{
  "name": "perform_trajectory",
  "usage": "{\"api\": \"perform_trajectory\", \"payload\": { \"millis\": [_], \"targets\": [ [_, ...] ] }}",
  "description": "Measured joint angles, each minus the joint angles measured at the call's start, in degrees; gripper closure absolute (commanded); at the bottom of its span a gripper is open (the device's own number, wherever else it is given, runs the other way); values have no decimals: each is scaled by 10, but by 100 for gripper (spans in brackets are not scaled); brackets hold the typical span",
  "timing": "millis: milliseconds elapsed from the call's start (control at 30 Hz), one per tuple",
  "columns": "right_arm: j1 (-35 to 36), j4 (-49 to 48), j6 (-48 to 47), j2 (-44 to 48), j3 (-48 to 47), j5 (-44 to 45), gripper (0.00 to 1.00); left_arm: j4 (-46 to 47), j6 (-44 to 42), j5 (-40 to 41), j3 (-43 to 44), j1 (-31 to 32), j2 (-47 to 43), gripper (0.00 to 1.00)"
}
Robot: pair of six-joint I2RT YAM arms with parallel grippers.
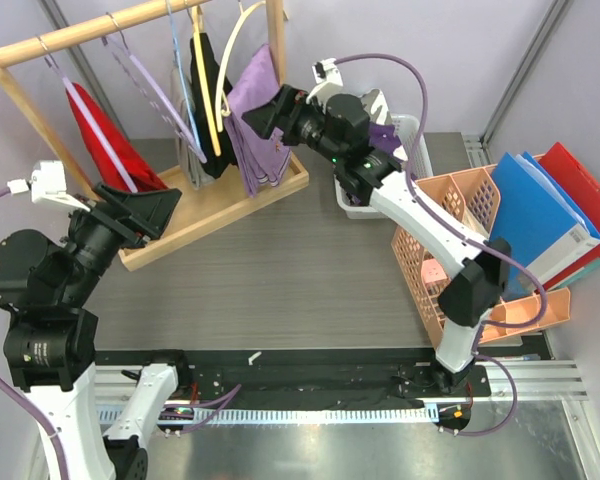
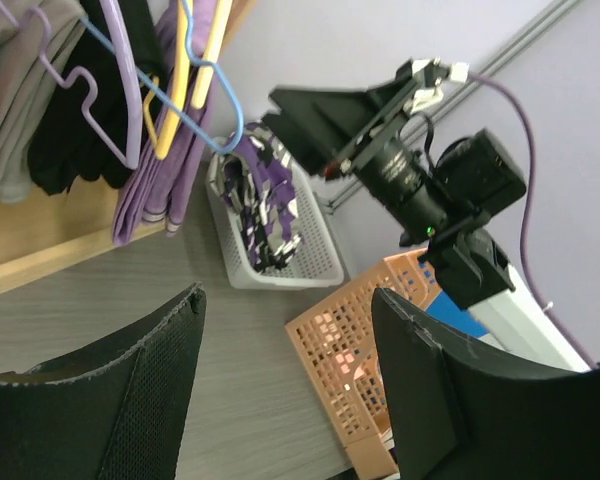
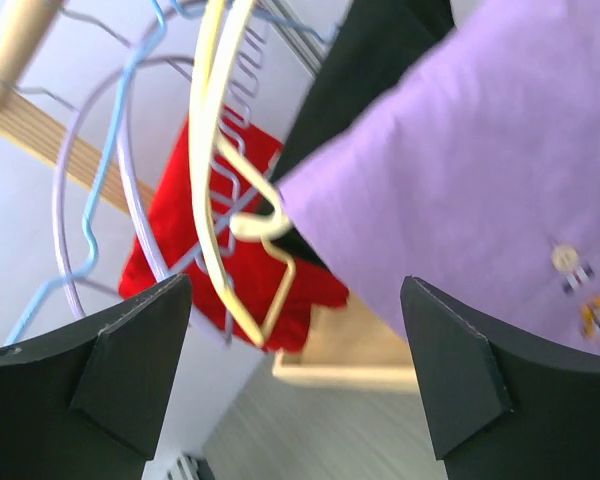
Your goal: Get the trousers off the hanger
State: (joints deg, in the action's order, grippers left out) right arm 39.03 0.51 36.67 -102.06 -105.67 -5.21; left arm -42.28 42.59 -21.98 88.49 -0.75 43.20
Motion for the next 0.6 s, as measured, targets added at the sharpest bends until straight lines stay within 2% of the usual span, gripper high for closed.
{"api": "perform_trajectory", "payload": {
  "millis": [133, 333, 567, 600],
  "targets": [
    [0, -45, 6, -73, -80, -11, 19, -13, -22, 3, -30, 0, -17, 30],
    [2, -77, 1, -182, -225, -27, 25, -35, -49, 7, -41, 0, -20, 29],
    [14, -96, -3, -236, -294, -27, 35, -37, -65, 14, -43, 0, -35, 28],
    [16, -98, -3, -246, -308, -27, 41, -37, -67, 14, -43, 0, -36, 28]
  ]
}}
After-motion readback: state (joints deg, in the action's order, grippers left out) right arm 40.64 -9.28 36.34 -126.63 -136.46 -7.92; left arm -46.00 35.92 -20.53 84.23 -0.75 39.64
